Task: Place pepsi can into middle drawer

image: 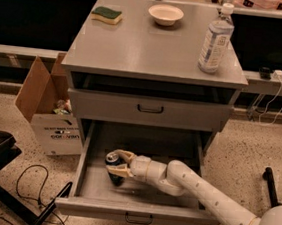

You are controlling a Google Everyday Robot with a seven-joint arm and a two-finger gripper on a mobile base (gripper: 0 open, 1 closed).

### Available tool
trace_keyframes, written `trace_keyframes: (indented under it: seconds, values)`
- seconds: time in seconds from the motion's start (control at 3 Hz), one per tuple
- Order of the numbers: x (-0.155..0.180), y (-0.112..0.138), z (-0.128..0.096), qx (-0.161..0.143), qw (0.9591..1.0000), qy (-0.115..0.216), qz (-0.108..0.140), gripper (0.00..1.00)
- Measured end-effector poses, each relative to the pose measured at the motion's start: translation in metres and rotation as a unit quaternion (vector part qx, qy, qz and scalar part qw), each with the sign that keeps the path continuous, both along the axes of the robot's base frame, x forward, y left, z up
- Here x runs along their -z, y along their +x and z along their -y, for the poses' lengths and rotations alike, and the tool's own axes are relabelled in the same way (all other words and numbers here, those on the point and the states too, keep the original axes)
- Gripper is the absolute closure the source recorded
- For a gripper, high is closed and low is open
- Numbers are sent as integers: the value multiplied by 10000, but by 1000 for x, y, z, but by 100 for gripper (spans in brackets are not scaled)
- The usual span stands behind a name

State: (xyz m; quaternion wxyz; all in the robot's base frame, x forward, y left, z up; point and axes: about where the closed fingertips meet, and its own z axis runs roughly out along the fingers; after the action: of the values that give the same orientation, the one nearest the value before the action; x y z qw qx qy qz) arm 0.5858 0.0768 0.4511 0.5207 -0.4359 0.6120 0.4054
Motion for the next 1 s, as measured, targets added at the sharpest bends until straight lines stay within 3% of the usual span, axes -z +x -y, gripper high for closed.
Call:
trace_keyframes:
  seconds: [0.33, 0.67, 1.0]
  values:
    - [0, 0, 0, 0, 10000, 0, 0, 6]
    - [0, 0, 0, -1, 10000, 0, 0, 0]
    - [0, 0, 0, -2, 10000, -1, 1, 0]
